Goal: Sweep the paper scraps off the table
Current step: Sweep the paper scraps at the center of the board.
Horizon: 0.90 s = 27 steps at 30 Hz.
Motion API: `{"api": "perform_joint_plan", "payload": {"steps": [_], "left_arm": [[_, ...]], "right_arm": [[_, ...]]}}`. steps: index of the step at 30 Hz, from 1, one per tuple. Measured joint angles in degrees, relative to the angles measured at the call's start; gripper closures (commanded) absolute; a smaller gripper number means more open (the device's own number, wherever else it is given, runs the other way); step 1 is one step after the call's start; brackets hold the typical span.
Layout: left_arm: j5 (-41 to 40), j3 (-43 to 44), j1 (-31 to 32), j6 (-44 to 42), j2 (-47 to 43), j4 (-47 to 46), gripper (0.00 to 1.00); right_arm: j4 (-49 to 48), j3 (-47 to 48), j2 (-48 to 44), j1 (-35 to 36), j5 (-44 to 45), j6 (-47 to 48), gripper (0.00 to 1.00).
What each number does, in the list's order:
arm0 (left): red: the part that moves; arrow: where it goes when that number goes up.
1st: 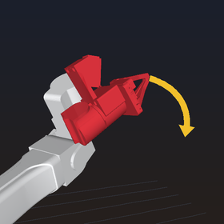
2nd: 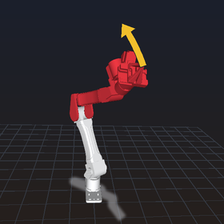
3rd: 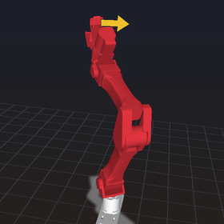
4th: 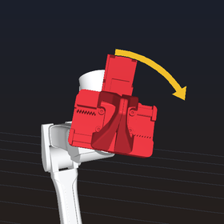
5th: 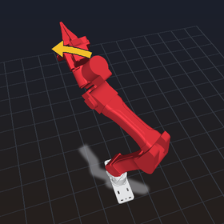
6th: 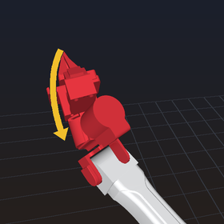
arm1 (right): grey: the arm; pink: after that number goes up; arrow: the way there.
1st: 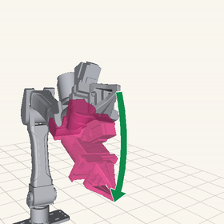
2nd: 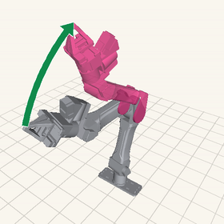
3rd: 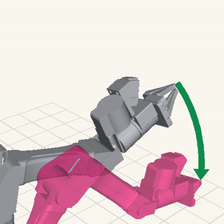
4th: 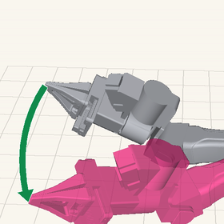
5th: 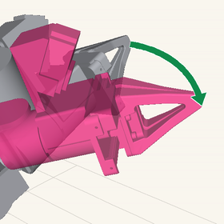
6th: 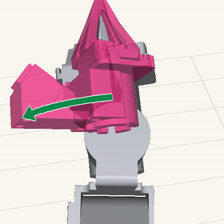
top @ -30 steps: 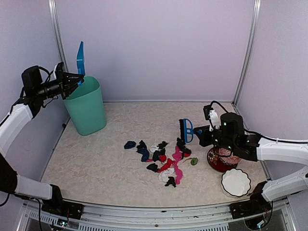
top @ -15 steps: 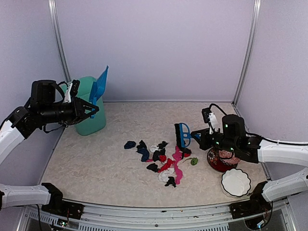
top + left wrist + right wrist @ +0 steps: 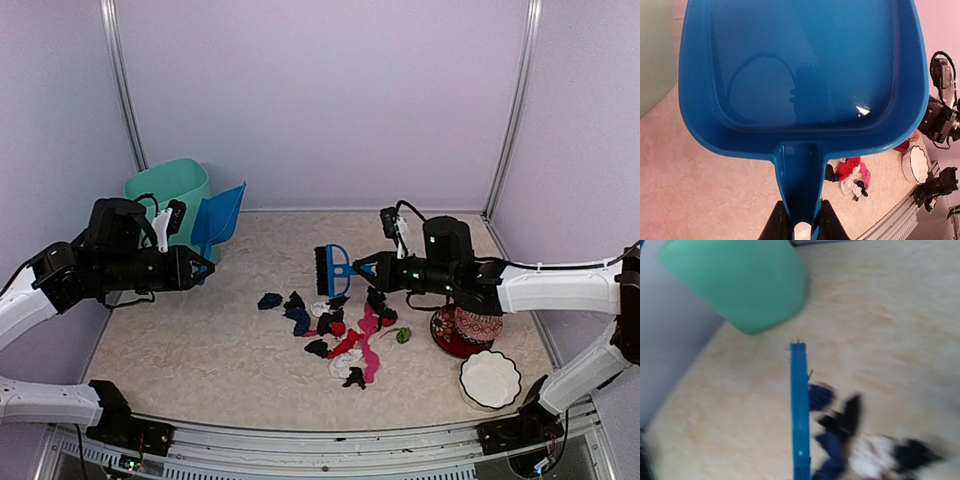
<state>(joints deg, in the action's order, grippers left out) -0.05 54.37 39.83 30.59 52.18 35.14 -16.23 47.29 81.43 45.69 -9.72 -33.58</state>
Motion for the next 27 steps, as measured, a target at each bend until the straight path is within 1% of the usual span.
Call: {"api": "perform_joint_plan", "payload": {"steps": [9,18,24,27], "left_arm": [[-0.8,-3.6,0.1,-4.7,-2.1,-4.9,1.00],[-0.2,-8.1,0.1,-7.6,-6.9,-8.8,1.00],[-0.2,-10.5,0.1,-8.1,-9.0,-9.7,1.00],[-0.2,-10.8,0.1,-8.2,-9.1,-9.8,1.00]], "right_arm": [[-7.4,12.8,16.9,4.9,0.4,-11.5,1.00],[-12.1,26.1,34.8,6.2,0.6,-23.1,1.00],[-12.9,32.4,43.3,6.4,0.8,-28.3,1.00],[-12.9,34.2,46.1,6.4,0.8,-30.5,1.00]]}}
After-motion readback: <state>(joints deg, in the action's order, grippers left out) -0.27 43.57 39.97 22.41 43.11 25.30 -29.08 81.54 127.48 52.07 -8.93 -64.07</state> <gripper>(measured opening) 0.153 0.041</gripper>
